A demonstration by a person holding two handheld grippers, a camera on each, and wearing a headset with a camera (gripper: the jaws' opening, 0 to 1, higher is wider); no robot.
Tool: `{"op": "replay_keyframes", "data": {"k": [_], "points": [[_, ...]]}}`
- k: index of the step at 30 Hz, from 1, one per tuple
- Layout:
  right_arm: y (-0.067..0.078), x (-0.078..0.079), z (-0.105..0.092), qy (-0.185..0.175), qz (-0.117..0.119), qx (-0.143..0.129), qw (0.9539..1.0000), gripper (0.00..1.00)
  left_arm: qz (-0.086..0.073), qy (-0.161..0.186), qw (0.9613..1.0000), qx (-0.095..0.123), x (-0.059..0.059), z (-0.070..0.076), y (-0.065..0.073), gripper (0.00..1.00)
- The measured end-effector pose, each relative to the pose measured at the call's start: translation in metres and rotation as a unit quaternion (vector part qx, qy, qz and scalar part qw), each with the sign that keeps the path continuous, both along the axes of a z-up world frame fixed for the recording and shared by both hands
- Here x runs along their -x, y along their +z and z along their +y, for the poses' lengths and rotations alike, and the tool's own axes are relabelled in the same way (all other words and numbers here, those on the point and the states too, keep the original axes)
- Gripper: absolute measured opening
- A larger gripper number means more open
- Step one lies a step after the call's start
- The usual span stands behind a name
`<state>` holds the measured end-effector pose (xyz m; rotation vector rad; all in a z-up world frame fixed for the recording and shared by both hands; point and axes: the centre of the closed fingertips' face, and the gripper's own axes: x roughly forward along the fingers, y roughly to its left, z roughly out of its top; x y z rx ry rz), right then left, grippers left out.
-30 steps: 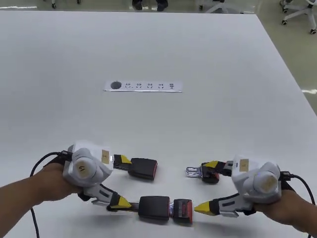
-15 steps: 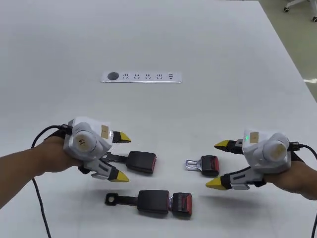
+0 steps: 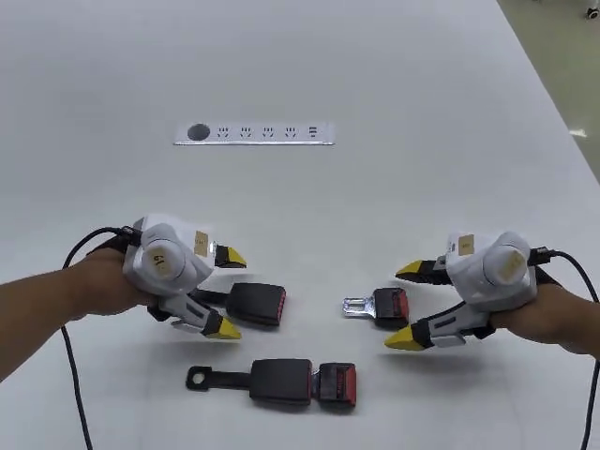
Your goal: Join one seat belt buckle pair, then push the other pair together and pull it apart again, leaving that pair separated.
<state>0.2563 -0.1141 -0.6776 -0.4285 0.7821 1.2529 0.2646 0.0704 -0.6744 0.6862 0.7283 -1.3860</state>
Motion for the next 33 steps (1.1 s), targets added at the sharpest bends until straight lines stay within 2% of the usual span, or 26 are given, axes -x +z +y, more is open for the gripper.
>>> {"op": "replay_keyframes", "data": {"k": [6,9,10,11,17,22,27,33], "points": [[-0.0068,0.0036,-0.0022,0.019,0.007,0.01,0.9997,0.58,0.01,-0.005,0.9999,-0.003,0.0018,0.001,-0.0109,0.58],[-0.0078,0.0063,-0.0022,0.028,0.009,0.015,0.9994,0.53,0.016,-0.009,0.9998,-0.004,0.0045,0.0001,-0.0104,0.52],[-0.0099,0.0057,-0.0027,0.032,0.008,0.017,0.9993,0.53,0.014,-0.011,0.9998,0.002,0.0042,-0.0008,-0.0094,0.52],[-0.0101,0.0058,-0.0024,0.035,0.006,0.017,0.9992,0.52,0.017,-0.005,0.9998,0.003,0.0036,-0.0004,-0.0091,0.52],[-0.0076,-0.0001,-0.0009,0.047,-0.009,0.024,0.9986,0.46,0.015,0.002,0.9999,0.007,-0.003,0.0019,-0.0093,0.47],[-0.0094,0.0007,0.0001,0.059,-0.017,0.034,0.9975,0.41,0.012,0.012,0.9998,0.011,-0.0039,0.0003,-0.0082,0.35],[-0.0087,-0.0005,-0.003,0.063,-0.022,0.043,0.9968,0.34,0.011,0.022,0.9996,0.014,-0.0032,-0.0012,-0.0072,0.35],[-0.0096,-0.0021,-0.0029,0.078,-0.022,0.055,0.9952,0.33,0.012,0.04,0.9991,0.011,-0.0031,-0.0033,-0.0079,0.34]]}}
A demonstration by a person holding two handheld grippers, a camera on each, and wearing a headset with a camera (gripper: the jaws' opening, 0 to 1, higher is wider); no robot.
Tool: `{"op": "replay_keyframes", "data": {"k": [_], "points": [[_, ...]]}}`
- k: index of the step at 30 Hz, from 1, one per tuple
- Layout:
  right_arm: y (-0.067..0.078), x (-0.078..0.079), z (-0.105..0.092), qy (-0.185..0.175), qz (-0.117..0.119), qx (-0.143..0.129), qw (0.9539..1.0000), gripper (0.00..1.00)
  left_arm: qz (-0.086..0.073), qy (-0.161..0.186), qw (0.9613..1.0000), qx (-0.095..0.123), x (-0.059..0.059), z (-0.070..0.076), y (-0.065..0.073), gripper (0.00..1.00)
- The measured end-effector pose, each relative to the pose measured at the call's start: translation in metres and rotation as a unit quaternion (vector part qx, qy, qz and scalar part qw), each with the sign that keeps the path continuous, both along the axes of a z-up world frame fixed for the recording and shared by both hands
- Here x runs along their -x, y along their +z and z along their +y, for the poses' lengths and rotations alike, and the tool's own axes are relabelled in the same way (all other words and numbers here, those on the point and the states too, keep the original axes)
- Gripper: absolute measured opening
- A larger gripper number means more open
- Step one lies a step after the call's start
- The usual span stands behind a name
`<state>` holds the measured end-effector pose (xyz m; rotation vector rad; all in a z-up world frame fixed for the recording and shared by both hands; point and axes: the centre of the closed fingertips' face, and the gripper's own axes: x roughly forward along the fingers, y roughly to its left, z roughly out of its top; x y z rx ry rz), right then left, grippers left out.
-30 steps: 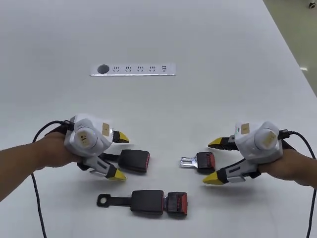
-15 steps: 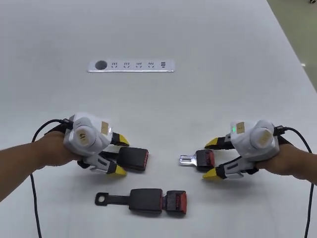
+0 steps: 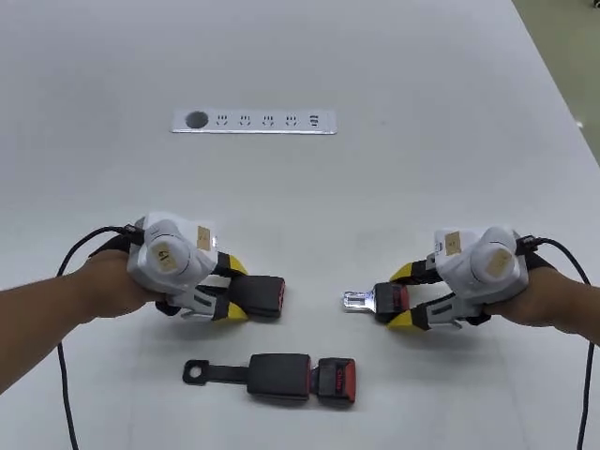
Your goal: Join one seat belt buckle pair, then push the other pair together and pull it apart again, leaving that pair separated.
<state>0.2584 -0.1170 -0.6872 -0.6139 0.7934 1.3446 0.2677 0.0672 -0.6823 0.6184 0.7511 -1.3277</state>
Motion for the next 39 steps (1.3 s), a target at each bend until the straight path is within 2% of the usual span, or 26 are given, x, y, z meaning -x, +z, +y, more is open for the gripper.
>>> {"op": "replay_keyframes", "data": {"k": [5,9,12,20,23,37,39], "points": [[0.0,-0.001,0.001,0.006,0.01,0.018,0.9998,0.33,0.002,0.013,0.9999,-0.005,-0.002,0.0,-0.001,0.34],[-0.002,-0.002,0.0,0.009,0.005,0.027,0.9996,0.33,0.004,0.016,0.9998,-0.01,-0.003,0.0,-0.002,0.34],[-0.002,-0.002,0.0,0.006,0.004,0.028,0.9996,0.33,0.009,0.021,0.9997,-0.013,-0.003,0.0,-0.002,0.34],[-0.002,-0.002,0.002,-0.01,0.002,0.029,0.9995,0.33,0.009,0.027,0.9994,-0.018,-0.004,-0.001,-0.003,0.34],[-0.003,-0.003,0.003,-0.01,0.001,0.031,0.9995,0.33,0.009,0.023,0.9993,-0.028,-0.004,-0.001,-0.003,0.34],[-0.002,-0.007,0.029,-0.013,-0.005,0.022,0.9997,0.33,0.01,0.025,0.9992,-0.031,-0.003,-0.002,-0.003,0.34],[-0.001,-0.003,0.036,-0.011,-0.004,0.02,0.9997,0.33,0.011,0.025,0.9991,-0.032,-0.004,-0.001,-0.004,0.34]]}}
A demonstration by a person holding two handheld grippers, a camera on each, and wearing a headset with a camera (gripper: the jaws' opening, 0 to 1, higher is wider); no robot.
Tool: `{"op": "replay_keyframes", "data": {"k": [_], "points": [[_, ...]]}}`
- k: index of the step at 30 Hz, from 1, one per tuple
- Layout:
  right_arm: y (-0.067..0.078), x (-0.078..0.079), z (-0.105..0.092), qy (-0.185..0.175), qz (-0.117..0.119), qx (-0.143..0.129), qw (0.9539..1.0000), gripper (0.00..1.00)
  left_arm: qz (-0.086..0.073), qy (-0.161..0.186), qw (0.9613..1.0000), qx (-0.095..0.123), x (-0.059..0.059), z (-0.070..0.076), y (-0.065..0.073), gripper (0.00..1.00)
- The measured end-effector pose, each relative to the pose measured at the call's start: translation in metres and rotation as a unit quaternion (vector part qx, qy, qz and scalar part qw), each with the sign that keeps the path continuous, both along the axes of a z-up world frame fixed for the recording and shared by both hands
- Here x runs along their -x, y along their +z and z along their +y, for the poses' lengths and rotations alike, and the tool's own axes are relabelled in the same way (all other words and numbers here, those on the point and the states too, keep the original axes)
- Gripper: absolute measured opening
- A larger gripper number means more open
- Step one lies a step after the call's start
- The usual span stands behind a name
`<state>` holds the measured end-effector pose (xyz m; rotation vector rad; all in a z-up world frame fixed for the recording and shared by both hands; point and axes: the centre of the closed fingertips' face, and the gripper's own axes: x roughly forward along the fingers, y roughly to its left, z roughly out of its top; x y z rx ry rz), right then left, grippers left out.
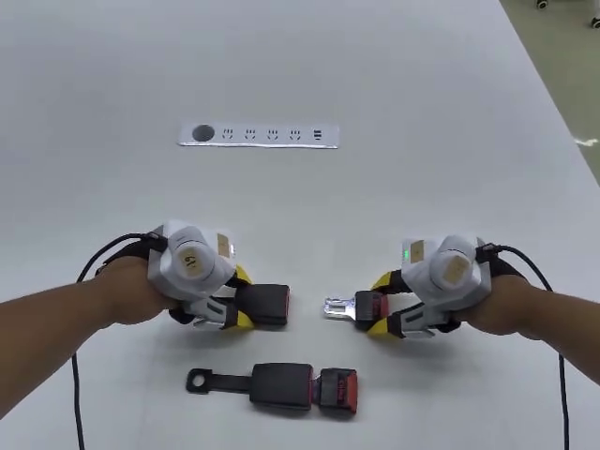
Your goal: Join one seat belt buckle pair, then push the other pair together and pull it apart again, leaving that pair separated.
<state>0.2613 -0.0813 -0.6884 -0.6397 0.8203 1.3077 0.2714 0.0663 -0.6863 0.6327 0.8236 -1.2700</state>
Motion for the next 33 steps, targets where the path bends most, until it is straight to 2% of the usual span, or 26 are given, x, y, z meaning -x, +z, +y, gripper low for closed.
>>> {"op": "replay_keyframes", "data": {"k": [13,18,31,33], "points": [[0.003,-0.005,0.022,0.006,0.001,-0.014,0.9999,0.33,0.0,0.0,1.0,-0.005,0.002,-0.001,0.001,0.34],[-0.004,-0.008,0.039,0.01,-0.003,-0.016,0.9998,0.33,0.001,-0.001,1.0,-0.01,0.001,0.0,-0.001,0.34],[-0.005,-0.003,0.065,0.02,-0.005,-0.032,0.9993,0.33,0.002,-0.006,0.9999,-0.012,0.001,-0.003,-0.004,0.34],[-0.004,-0.003,0.063,0.023,-0.006,-0.031,0.9993,0.33,0.001,-0.007,0.9999,-0.013,0.001,-0.002,-0.004,0.34]]}}
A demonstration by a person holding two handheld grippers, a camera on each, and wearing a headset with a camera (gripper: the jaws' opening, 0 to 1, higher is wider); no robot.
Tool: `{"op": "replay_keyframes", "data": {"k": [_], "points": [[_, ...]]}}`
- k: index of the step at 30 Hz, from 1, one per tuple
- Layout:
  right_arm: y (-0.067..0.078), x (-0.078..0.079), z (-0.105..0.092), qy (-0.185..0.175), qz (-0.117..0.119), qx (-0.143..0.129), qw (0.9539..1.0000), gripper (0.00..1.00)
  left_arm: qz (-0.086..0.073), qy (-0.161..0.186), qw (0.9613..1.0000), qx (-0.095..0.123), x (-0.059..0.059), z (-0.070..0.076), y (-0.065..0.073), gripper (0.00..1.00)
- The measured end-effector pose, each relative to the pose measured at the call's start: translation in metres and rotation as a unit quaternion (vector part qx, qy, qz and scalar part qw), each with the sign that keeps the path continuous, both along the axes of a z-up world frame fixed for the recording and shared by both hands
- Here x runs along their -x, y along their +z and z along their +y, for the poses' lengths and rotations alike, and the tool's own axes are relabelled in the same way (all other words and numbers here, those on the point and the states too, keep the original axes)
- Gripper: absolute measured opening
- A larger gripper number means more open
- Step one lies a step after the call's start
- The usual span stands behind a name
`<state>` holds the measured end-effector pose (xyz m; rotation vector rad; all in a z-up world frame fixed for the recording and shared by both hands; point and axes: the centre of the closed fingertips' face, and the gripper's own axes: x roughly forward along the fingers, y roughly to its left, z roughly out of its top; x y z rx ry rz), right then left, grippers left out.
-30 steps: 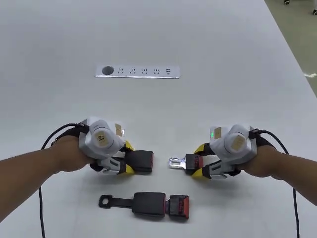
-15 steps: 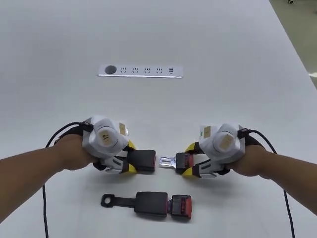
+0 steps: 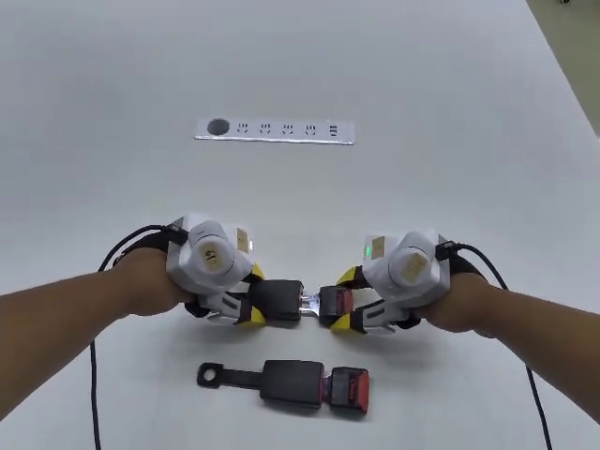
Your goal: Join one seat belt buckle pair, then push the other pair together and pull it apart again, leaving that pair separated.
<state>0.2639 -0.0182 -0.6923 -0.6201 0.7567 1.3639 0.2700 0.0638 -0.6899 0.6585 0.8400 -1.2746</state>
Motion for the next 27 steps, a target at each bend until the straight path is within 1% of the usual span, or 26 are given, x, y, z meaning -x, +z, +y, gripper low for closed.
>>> {"op": "replay_keyframes", "data": {"k": [5,13,15,18,19,21,24,27], "points": [[0.0,0.001,0.002,-0.007,-0.004,-0.005,1.0,0.33,-0.002,0.009,0.9999,0.005,0.0,0.0,0.0,0.33],[0.001,0.0,0.002,-0.006,-0.005,-0.009,0.9999,0.32,-0.001,0.009,1.0,-0.001,0.001,-0.001,0.002,0.33],[0.0,-0.001,0.003,-0.007,-0.005,-0.011,0.9999,0.32,-0.001,0.008,1.0,-0.002,0.001,0.0,0.003,0.33],[0.002,0.0,0.015,-0.011,-0.003,-0.024,0.9997,0.32,0.0,0.006,0.9999,-0.01,0.002,-0.001,0.003,0.33],[0.002,-0.001,0.016,-0.01,-0.008,-0.018,0.9998,0.32,0.001,0.006,0.9999,-0.011,0.001,0.001,0.003,0.33],[0.001,-0.004,0.016,-0.008,-0.006,-0.017,0.9998,0.32,0.0,0.004,0.9999,-0.01,0.0,0.002,0.002,0.32],[0.003,-0.001,0.015,-0.01,-0.005,-0.017,0.9998,0.31,0.0,-0.002,0.9999,-0.014,0.0,0.003,0.002,0.32],[0.002,-0.002,0.017,-0.008,-0.011,-0.011,0.9998,0.31,-0.001,-0.006,0.9999,-0.016,0.0,0.002,0.002,0.32]]}}
